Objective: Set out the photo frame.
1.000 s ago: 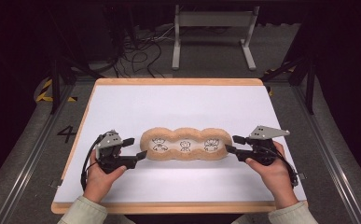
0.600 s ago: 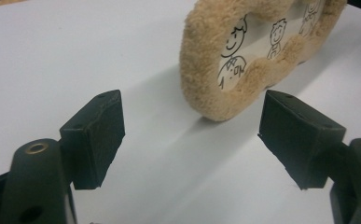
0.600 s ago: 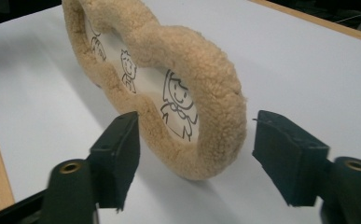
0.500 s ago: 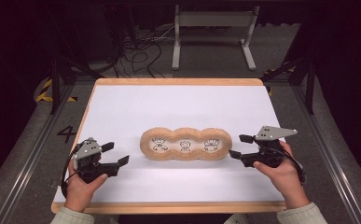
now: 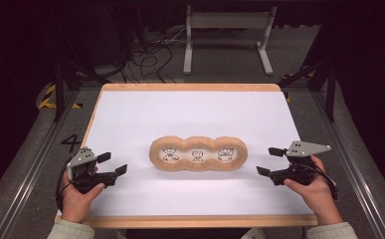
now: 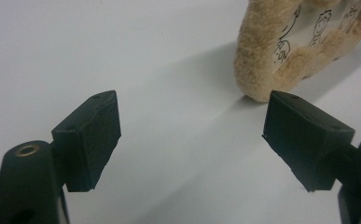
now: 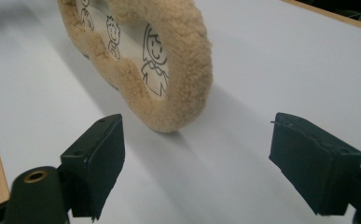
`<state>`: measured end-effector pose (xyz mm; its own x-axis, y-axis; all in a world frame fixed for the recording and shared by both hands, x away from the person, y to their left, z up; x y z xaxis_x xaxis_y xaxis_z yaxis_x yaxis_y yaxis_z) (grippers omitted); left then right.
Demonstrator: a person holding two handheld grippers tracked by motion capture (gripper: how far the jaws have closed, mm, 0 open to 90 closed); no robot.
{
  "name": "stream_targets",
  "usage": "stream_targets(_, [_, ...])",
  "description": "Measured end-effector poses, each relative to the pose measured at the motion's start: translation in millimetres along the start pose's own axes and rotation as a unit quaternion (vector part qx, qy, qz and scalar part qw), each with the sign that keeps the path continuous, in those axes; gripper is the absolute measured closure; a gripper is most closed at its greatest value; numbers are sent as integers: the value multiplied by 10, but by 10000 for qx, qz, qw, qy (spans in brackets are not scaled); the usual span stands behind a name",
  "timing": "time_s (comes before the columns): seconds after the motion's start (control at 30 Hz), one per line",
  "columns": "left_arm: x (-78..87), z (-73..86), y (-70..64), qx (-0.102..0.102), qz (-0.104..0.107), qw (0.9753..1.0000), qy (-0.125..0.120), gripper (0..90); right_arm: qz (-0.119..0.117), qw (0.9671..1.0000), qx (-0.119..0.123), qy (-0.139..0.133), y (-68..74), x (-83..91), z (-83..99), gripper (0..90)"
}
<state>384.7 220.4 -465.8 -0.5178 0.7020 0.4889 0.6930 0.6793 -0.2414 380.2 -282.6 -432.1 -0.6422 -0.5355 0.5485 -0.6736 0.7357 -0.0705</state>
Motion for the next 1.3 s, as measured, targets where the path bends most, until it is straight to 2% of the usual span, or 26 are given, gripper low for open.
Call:
stream_targets(0.1, [20,56,70,210,18,9998,15,195,-47,9999,-130,39,-67,-14,89,183])
stream_targets(0.2, [21,89,121,336,-23,9994,-5,195,-4,9995,-249,171,-143,-60,201,180])
stream_targets(0.37, [-38,112,111,286,-38,9995,157,195,12,9988,-444,214,-226,-126,340,180])
stream_targets(0.57, [-139,147,91,131,-79,9989,433,195,20,9987,-457,214,-220,-171,437,171])
stream_targets(0.63, [-174,160,73,152,-27,9986,501,195,52,9986,-474,222,-213,-171,480,170])
stream_targets(0.87, [-233,193,75,155,-29,9979,627,189,86,9987,-361,356,-165,-200,579,159])
stream_targets(1.03, [-280,206,58,146,-1,9974,700,186,120,9977,-246,614,-99,-276,642,156])
stream_targets(1.13, [-296,210,56,144,3,9972,736,185,148,9966,-77,805,-63,-317,670,137])
stream_targets(1.3, [-310,205,59,138,-4,9973,725,185,192,9959,-17,884,-41,-334,675,124])
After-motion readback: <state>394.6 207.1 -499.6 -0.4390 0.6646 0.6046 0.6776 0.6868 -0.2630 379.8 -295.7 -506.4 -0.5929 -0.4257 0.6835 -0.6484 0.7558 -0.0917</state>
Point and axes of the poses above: each handheld gripper's, and its own axes: x roughly backward along the jaws, z roughly out of its underside, y roughly to its left, the point moved 7 cm from there along -x, roughly forward along the jaws, and after that the axes turned 8 degrees about z, right-handed, at the moved point
